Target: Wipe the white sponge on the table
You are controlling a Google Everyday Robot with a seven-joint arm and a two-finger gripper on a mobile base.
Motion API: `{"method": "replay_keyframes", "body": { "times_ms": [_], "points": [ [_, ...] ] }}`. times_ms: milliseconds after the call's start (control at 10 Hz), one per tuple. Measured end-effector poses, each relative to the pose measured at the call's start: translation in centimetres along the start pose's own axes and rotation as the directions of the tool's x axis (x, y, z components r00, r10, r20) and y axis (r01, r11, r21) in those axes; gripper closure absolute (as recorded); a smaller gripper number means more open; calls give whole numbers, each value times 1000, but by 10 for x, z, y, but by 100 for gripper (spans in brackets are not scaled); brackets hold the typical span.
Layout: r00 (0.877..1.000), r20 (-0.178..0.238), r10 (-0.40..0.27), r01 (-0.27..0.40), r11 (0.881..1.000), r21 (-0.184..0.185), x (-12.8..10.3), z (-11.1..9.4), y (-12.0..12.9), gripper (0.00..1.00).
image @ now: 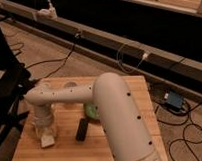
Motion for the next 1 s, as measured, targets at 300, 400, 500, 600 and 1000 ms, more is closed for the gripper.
{"method": "replay_keyframes", "body": {
  "times_ms": [300,400,500,600,1000],
  "points": [
    [998,57,24,-25,1000,17,-33,12,3,100],
    [996,68,53,-55,998,18,-41,14,12,100],
    [992,75,100,-101,995,14,-50,14,27,100],
    [989,76,127,-128,992,8,-53,14,37,100],
    [962,46,270,-269,963,-30,-42,-2,101,100]
  ]
}}
